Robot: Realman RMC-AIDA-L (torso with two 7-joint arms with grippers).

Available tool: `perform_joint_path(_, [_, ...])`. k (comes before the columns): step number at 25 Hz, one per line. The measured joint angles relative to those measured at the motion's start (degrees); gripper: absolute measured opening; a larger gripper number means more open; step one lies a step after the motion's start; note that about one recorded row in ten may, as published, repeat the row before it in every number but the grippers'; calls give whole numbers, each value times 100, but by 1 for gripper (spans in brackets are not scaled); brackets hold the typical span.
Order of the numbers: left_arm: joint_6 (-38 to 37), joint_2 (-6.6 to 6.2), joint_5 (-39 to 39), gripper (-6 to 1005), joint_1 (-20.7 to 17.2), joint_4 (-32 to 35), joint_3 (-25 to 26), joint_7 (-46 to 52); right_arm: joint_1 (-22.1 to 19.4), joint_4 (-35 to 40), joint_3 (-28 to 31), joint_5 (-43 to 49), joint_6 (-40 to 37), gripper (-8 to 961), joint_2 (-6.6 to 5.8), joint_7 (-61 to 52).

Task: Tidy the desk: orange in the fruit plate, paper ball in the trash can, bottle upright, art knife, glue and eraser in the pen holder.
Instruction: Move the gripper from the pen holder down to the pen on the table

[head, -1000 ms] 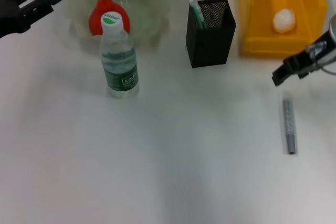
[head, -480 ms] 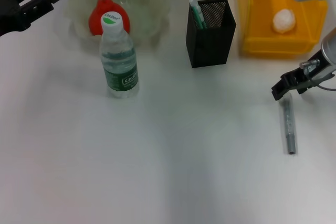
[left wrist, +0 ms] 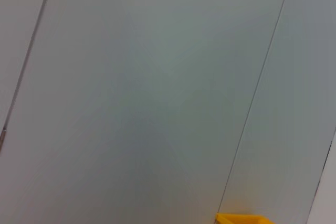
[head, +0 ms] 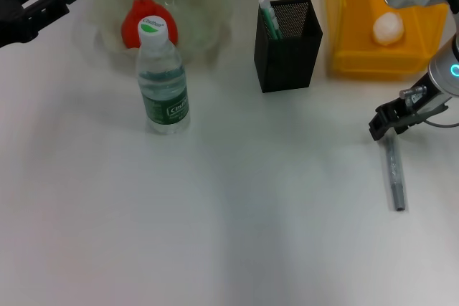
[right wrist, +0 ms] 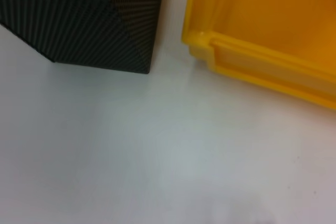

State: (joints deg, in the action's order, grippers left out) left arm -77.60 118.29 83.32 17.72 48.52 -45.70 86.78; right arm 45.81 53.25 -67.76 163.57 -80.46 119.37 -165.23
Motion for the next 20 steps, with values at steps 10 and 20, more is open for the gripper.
perform_joint_path(10, [-16, 0, 0, 697, -14, 0, 0, -3, 7, -111, 0, -1, 19, 319, -2, 0])
perform_joint_path(20, [-41, 0, 0, 695, -32, 0, 0, -3, -9, -121, 2, -11, 25, 191, -9, 32])
